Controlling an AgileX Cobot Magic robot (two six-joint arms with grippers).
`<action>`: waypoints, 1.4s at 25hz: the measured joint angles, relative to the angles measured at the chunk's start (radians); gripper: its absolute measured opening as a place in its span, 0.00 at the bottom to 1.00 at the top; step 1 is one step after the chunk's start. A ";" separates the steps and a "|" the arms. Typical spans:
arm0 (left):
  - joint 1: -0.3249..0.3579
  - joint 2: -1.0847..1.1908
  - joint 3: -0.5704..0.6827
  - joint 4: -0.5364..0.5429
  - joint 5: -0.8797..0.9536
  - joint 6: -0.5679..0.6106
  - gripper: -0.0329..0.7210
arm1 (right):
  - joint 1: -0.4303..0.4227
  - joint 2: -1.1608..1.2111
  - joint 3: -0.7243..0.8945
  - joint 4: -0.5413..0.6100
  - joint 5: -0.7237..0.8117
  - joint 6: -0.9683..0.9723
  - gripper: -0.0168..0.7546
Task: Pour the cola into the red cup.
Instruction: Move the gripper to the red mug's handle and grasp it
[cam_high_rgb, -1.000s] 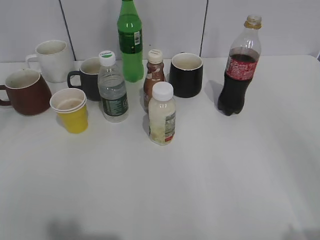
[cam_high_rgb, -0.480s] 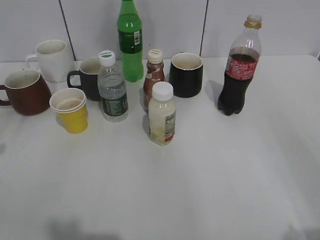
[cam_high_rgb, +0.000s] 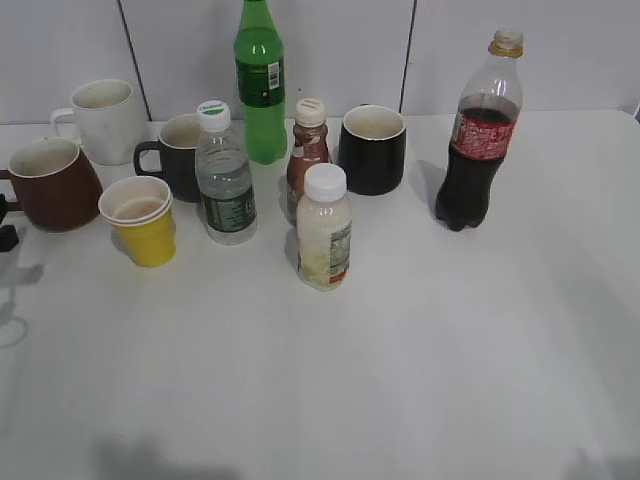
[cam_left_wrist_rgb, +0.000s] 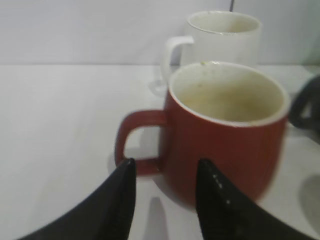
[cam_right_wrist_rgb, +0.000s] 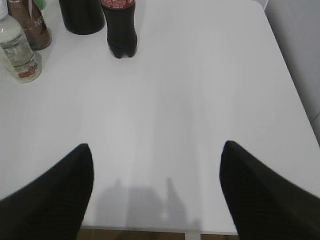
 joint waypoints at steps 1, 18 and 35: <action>0.003 0.020 -0.025 0.000 -0.003 0.002 0.46 | 0.000 0.000 0.000 0.000 0.000 0.000 0.79; 0.079 0.205 -0.229 0.100 -0.008 0.004 0.44 | 0.000 0.000 0.000 0.000 0.000 0.000 0.79; 0.079 0.318 -0.433 0.162 0.047 0.010 0.13 | 0.000 0.000 0.000 0.003 0.000 0.000 0.79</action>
